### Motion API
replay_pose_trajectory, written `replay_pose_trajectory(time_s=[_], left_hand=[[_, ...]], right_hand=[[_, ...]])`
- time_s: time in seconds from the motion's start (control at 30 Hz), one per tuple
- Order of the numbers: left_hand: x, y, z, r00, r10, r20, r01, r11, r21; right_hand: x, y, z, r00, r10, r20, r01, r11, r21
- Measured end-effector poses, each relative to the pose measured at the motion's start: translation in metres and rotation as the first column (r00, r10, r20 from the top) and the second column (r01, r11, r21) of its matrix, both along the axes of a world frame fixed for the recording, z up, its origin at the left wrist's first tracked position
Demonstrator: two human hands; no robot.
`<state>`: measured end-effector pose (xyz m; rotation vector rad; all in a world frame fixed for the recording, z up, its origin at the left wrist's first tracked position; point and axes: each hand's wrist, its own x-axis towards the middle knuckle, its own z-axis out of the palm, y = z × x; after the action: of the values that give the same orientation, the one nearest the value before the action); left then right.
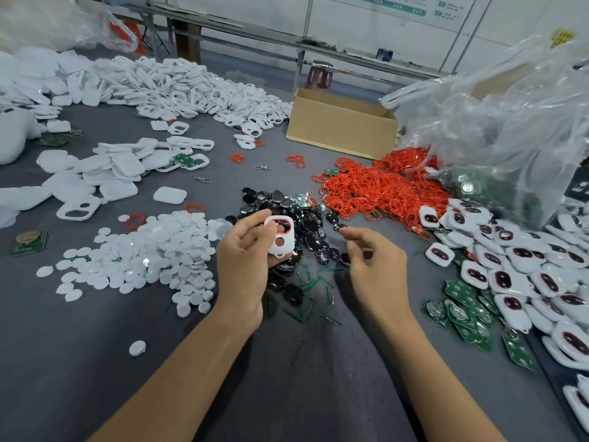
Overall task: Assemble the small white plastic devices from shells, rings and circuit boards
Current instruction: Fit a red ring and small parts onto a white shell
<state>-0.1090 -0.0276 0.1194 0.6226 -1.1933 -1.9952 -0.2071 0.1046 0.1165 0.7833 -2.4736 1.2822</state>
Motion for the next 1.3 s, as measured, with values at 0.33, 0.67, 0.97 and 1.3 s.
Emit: replay_pose_trajectory(time_s=[0.33, 0.67, 0.97, 1.3], left_hand=[[-0.001, 0.005, -0.001, 0.996, -0.078, 0.039, 0.081, 0.993, -0.082], [0.0, 0.008, 0.0, 0.99, -0.141, 0.023, 0.143, 0.984, -0.103], [0.001, 0.008, 0.0, 0.986, -0.166, 0.02, 0.167, 0.981, -0.101], [-0.001, 0.011, -0.006, 0.954, -0.269, 0.135, 0.294, 0.929, -0.227]], right_hand=[[-0.014, 0.0, -0.004, 0.999, 0.014, 0.053, -0.017, 0.998, 0.054], [0.007, -0.003, -0.003, 0.962, 0.272, -0.024, -0.267, 0.917, -0.296], [0.004, -0.002, -0.004, 0.898, 0.396, 0.19, -0.243, 0.808, -0.536], [0.003, 0.001, -0.001, 0.808, 0.483, 0.339, -0.232, 0.788, -0.57]])
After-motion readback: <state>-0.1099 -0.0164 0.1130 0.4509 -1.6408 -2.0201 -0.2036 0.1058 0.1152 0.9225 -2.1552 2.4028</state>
